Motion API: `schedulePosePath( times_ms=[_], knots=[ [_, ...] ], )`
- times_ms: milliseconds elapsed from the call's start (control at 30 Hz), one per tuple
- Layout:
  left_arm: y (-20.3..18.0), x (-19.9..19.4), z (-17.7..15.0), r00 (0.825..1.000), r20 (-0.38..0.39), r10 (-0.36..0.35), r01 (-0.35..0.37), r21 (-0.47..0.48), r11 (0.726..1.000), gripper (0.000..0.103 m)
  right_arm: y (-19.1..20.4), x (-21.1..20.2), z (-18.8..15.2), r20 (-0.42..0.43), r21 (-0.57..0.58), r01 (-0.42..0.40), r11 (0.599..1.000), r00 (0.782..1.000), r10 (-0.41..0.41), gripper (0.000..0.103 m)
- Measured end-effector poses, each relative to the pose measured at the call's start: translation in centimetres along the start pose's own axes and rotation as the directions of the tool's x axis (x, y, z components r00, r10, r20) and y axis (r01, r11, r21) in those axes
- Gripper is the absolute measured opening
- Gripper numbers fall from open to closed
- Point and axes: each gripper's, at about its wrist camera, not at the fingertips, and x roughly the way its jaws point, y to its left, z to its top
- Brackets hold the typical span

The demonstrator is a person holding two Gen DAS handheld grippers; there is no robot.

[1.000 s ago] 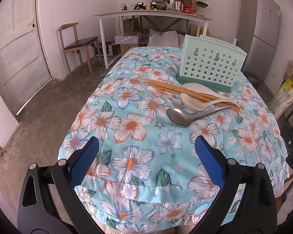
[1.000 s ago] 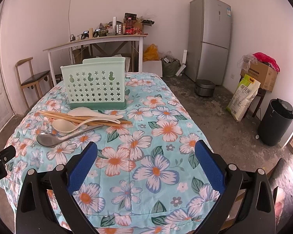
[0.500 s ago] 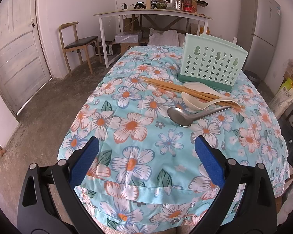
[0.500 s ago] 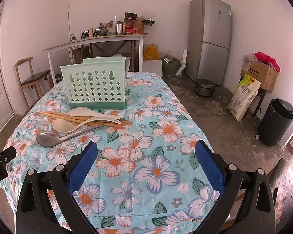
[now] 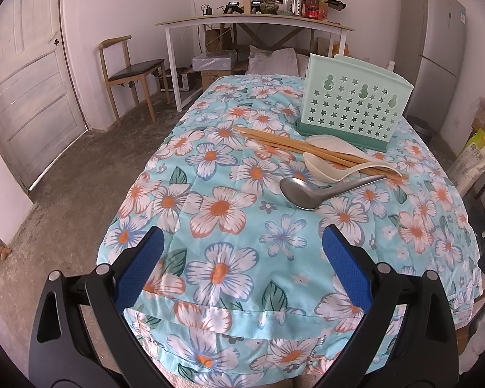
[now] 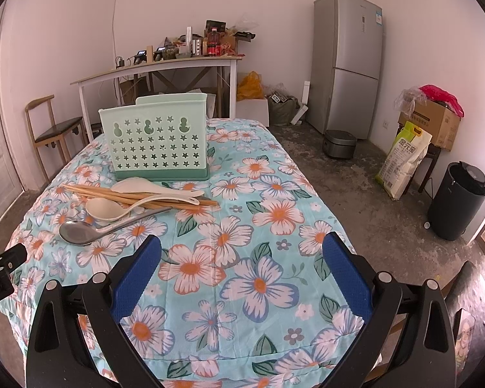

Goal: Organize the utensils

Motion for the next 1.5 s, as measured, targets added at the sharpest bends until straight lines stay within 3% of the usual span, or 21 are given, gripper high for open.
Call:
schedulePosePath(
  times_ms=[333, 633, 833, 1033, 1100, 1133, 1267, 1367, 1467, 1500],
  knots=[
    [0.2, 1.0, 0.1, 1.0, -0.015, 0.024, -0.024, 0.021, 1.0, 0.095, 0.1, 0.8, -0.1, -0.009, 0.003, -0.014, 1.0, 1.0, 0.014, 0.097],
    [-0.6, 1.9, 0.5, 0.999, 0.02, 0.032, -0.033, 0.053, 0.998, 0.095, 0.3, 2.3, -0.5, -0.034, 0.008, -0.046, 0.999, 0.998, 0.046, 0.097],
    [0.0, 2.9, 1.5, 0.997, 0.073, -0.028, 0.025, 0.042, 0.999, 0.095, 1.0, 4.2, -0.9, -0.066, 0.01, -0.101, 0.995, 0.993, 0.101, 0.097],
    [-0.5, 4.5, 2.9, 0.991, 0.067, -0.112, 0.109, 0.048, 0.993, 0.094, 2.2, 6.2, -0.9, -0.09, -0.004, -0.176, 0.984, 0.98, 0.175, 0.097],
    [-0.7, 5.1, 3.2, 0.987, 0.056, -0.148, 0.145, 0.049, 0.988, 0.083, 2.6, 6.9, -1.0, -0.097, -0.008, -0.203, 0.979, 0.975, 0.201, 0.097],
    [-0.8, 5.6, 3.3, 0.984, 0.04, -0.172, 0.17, 0.047, 0.984, 0.073, 2.7, 7.2, -1.1, -0.102, -0.01, -0.213, 0.977, 0.972, 0.211, 0.097],
    [-0.6, 7.9, 3.5, 0.96, -0.051, -0.274, 0.274, -0.018, 0.962, 0.054, 3.1, 8.7, -1.6, -0.136, -0.018, -0.252, 0.968, 0.959, 0.248, 0.097],
    [-0.2, 9.8, 3.2, 0.926, -0.119, -0.359, 0.349, -0.1, 0.932, 0.041, 3.1, 9.8, -2.0, -0.167, -0.011, -0.287, 0.958, 0.945, 0.281, 0.097],
    [0.3, 12.0, 2.8, 0.891, -0.165, -0.423, 0.388, -0.208, 0.898, 0.038, 2.9, 11.0, -2.4, -0.196, 0.018, -0.315, 0.949, 0.93, 0.312, 0.097],
    [0.5, 12.5, 2.7, 0.888, -0.167, -0.429, 0.388, -0.231, 0.892, 0.036, 2.8, 11.2, -2.6, -0.197, 0.024, -0.32, 0.947, 0.927, 0.318, 0.097]
  ],
)
